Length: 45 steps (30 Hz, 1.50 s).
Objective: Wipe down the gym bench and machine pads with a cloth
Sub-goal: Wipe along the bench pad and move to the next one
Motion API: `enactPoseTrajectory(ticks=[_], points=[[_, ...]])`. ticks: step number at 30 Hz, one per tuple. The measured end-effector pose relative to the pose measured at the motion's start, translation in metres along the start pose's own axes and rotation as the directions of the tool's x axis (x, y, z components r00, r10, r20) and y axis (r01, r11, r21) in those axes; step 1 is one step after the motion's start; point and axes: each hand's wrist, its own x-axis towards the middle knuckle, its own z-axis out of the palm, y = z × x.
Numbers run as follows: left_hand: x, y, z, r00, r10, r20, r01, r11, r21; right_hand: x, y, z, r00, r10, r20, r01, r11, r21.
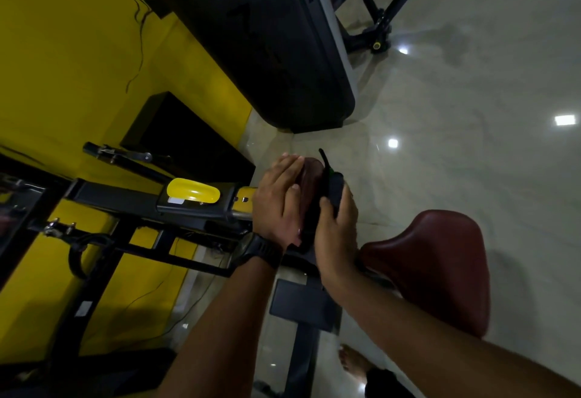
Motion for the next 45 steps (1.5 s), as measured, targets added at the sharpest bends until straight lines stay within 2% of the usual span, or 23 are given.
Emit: enactPoseTrajectory(ticks=[3, 5, 7, 10, 12, 14, 16, 18, 20, 23, 24, 25, 29, 31, 33, 36, 37, 38, 40, 42, 43, 44, 45], points=[[0.000, 0.000, 0.001, 1.000, 0.003, -0.001, -0.003, 1.000, 0.007, -0.007, -0.014, 0.003, 0.961, -0.273, -0.034, 0.272, 0.961, -0.042], [0.000, 0.000, 0.001, 1.000, 0.002, -0.010, -0.002, 1.000, 0.012, 0.014, -0.018, 0.003, 0.941, -0.338, 0.004, 0.337, 0.939, -0.071], [0.001, -0.001, 0.001, 1.000, 0.009, -0.004, -0.009, 1.000, 0.020, 0.036, -0.011, 0.000, 0.966, -0.256, 0.031, 0.257, 0.966, -0.024], [0.000, -0.001, 0.001, 1.000, 0.012, 0.004, -0.012, 0.999, 0.033, 0.039, 0.003, -0.004, 1.000, 0.017, 0.025, -0.017, 1.000, 0.018], [0.000, 0.000, 0.000, 1.000, 0.017, -0.001, -0.017, 0.999, 0.035, 0.017, 0.006, -0.001, 0.999, 0.043, 0.007, -0.044, 0.999, 0.014], [0.001, 0.000, 0.000, 1.000, 0.025, 0.001, -0.025, 0.999, 0.041, -0.007, -0.001, 0.003, 0.993, -0.121, -0.009, 0.121, 0.992, 0.036], [0.001, 0.000, 0.000, 1.000, 0.028, 0.000, -0.028, 0.999, 0.039, -0.008, -0.014, 0.003, 0.948, -0.319, -0.018, 0.318, 0.948, -0.026], [0.001, 0.000, 0.000, 1.000, 0.029, -0.009, -0.029, 0.999, 0.036, 0.015, -0.020, 0.003, 0.916, -0.402, 0.011, 0.401, 0.911, -0.091], [0.001, 0.000, 0.000, 1.000, 0.029, -0.006, -0.029, 0.999, 0.041, 0.041, -0.011, 0.002, 0.949, -0.314, 0.035, 0.316, 0.947, -0.055], [0.001, 0.001, 0.000, 1.000, 0.027, -0.004, -0.026, 0.999, 0.047, 0.049, 0.010, -0.003, 0.999, 0.030, 0.041, -0.034, 0.996, 0.078], [0.000, 0.001, 0.000, 1.000, 0.027, -0.005, -0.027, 0.998, 0.052, 0.039, 0.014, -0.004, 0.997, 0.079, 0.026, -0.080, 0.994, 0.072], [0.000, 0.002, 0.000, 1.000, 0.030, -0.006, -0.030, 0.998, 0.057, 0.026, 0.015, -0.002, 0.998, 0.058, 0.011, -0.059, 0.997, 0.054], [0.000, -0.001, -0.001, 1.000, 0.020, 0.003, -0.020, 0.998, 0.059, -0.011, -0.005, 0.006, 0.956, -0.290, -0.042, 0.291, 0.957, 0.023], [0.000, 0.000, 0.000, 1.000, 0.023, -0.001, -0.023, 0.998, 0.055, 0.011, -0.014, 0.007, 0.936, -0.352, -0.035, 0.351, 0.936, -0.028], [0.000, 0.000, 0.000, 0.999, 0.033, -0.005, -0.033, 0.998, 0.050, 0.038, -0.015, 0.004, 0.960, -0.280, -0.008, 0.280, 0.960, -0.025], [0.000, -0.002, 0.001, 0.999, 0.034, -0.007, -0.034, 0.999, 0.043, 0.044, -0.002, -0.001, 1.000, 0.004, 0.003, -0.004, 1.000, 0.010], [0.001, -0.001, 0.000, 0.999, 0.038, -0.009, -0.037, 0.998, 0.044, 0.037, 0.004, -0.001, 0.999, 0.053, -0.002, -0.053, 0.998, 0.021], [0.000, -0.001, 0.000, 0.999, 0.039, -0.008, -0.039, 0.998, 0.045, 0.026, 0.008, 0.000, 0.999, 0.043, -0.008, -0.042, 0.999, 0.024], [0.001, -0.001, 0.000, 0.999, 0.046, -0.005, -0.046, 0.998, 0.049, 0.011, 0.005, 0.002, 0.991, -0.135, -0.004, 0.135, 0.990, 0.040], [0.001, -0.001, 0.001, 0.999, 0.048, -0.015, -0.047, 0.998, 0.047, 0.019, -0.007, 0.000, 0.924, -0.382, 0.012, 0.381, 0.924, 0.029], [0.001, -0.002, 0.001, 0.998, 0.053, -0.020, -0.053, 0.998, 0.044, 0.030, -0.010, 0.000, 0.893, -0.449, 0.028, 0.449, 0.893, 0.011], [0.002, -0.003, 0.002, 0.998, 0.058, -0.026, -0.057, 0.997, 0.045, 0.043, -0.008, 0.000, 0.894, -0.447, 0.041, 0.447, 0.894, -0.003], [0.002, -0.003, 0.003, 0.998, 0.061, -0.030, -0.059, 0.997, 0.050, 0.056, -0.004, 0.000, 0.926, -0.376, 0.045, 0.377, 0.926, -0.014]])
